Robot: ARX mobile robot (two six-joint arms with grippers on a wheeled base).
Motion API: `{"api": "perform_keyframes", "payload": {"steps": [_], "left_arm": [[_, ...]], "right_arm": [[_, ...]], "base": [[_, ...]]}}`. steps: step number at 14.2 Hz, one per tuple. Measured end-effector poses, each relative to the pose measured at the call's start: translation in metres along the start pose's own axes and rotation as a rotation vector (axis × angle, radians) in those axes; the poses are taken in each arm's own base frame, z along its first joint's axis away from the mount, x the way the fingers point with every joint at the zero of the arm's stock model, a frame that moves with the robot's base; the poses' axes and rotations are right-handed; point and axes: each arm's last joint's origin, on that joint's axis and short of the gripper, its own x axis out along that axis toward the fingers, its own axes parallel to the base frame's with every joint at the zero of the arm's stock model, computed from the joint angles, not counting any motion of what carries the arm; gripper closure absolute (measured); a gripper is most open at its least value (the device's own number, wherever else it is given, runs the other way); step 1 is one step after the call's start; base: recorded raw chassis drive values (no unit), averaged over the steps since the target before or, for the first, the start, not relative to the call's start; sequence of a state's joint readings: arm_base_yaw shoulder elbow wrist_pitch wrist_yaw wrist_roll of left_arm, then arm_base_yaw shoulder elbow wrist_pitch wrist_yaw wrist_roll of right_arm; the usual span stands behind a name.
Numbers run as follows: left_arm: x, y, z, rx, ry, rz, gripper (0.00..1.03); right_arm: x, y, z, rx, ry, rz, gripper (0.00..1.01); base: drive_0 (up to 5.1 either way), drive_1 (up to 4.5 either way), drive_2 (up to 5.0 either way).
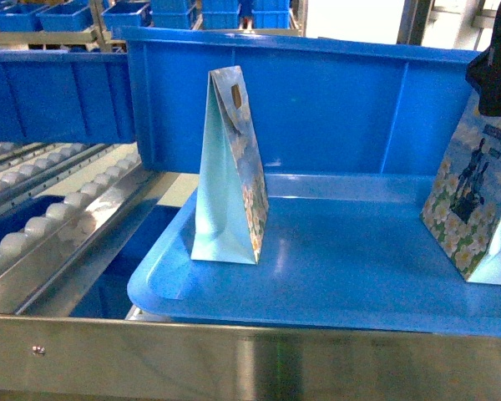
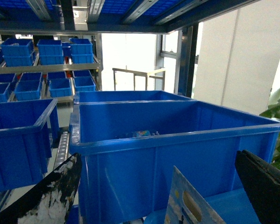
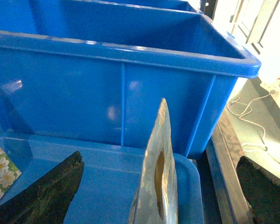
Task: Move flower gift bag to table near conveyor
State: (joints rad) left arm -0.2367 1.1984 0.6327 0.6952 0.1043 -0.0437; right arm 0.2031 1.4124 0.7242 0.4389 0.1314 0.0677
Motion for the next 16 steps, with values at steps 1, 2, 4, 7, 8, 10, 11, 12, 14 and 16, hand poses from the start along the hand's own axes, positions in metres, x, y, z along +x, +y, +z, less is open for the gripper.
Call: {"api": "perform_keyframes", "payload": {"steps": [1,2,4,7,8,10,11,12,14,16], "left_arm": [[0.0,0.0,0.0,0.0,0.0,0.0,0.05],[0.0,0.0,0.0,0.0,0.0,0.0,0.05],[0.0,0.0,0.0,0.0,0.0,0.0,0.05],[0.0,0.0,0.0,0.0,0.0,0.0,0.05],[0.0,0.0,0.0,0.0,0.0,0.0,0.05],[0.0,0.0,0.0,0.0,0.0,0.0,0.05],[0.0,0.0,0.0,0.0,0.0,0.0,0.05],[0.0,0.0,0.0,0.0,0.0,0.0,0.05],[0.0,0.0,0.0,0.0,0.0,0.0,0.05],[0.0,0.0,0.0,0.0,0.0,0.0,0.05]], "right_arm": [[0.001,0.0,-0.003,0.003,0.011,-0.001,0.03],[0.002,-0.001,-0.008,0.0,0.035,-0.013,0.03],[0.003,-0.001,-0.018,0.002,0.071,-0.009,0.03],[0.003,-0.001,-0.024,0.001,0.069,-0.009,0.03],[0.003,-0.001,-0.024,0.002,0.067,-0.007,0.12],[0.002,0.002,-0.026,-0.002,0.062,0.004,0.36],[0.001,0.003,-0.026,-0.002,0.061,0.007,0.49],[0.0,0.005,-0.027,-0.005,0.061,0.014,0.65],[-0.004,0.007,-0.028,-0.013,0.054,0.026,0.89],[-0.007,0.009,-0.029,-0.032,0.037,0.027,0.99]], "base": [[0.0,0.0,0.0],[0.0,0.0,0.0],[0.0,0.0,0.0],[0.0,0.0,0.0],[0.0,0.0,0.0],[0.0,0.0,0.0],[0.0,0.0,0.0],[0.0,0.0,0.0],[0.0,0.0,0.0],[0.0,0.0,0.0]]}}
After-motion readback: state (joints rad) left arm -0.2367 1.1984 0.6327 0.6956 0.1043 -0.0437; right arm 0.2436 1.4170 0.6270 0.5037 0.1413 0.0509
